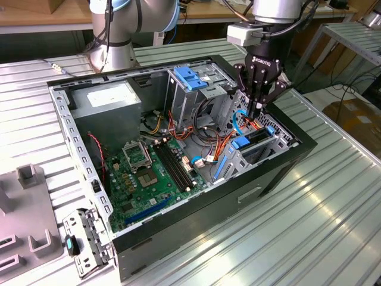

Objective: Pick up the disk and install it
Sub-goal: 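Insert the second disk wire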

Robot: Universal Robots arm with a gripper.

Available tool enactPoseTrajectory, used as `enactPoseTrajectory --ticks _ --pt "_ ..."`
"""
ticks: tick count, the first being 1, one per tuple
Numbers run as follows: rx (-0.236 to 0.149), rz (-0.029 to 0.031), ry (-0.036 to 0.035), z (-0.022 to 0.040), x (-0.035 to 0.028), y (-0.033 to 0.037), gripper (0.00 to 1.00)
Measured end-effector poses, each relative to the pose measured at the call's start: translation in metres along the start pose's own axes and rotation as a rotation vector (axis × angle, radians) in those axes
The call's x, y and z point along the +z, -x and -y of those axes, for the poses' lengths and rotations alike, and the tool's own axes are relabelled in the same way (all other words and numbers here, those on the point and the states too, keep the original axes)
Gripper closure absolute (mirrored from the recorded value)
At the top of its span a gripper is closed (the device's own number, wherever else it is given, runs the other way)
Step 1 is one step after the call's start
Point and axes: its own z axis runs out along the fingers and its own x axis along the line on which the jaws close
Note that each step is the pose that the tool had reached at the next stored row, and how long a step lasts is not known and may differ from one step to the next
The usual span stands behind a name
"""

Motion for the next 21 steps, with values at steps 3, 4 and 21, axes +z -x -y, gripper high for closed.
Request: enactPoseTrajectory --ticks 3,4,21 --pt "0.000 0.0004 0.0000 0.0000 0.0000 -0.0001 0.84" --pt "0.000 0.0004 0.0000 0.0000 0.0000 -0.0002 0.84" --pt "-0.007 0.1268 -0.0058 -0.0076 0.0092 -0.0269 0.84"
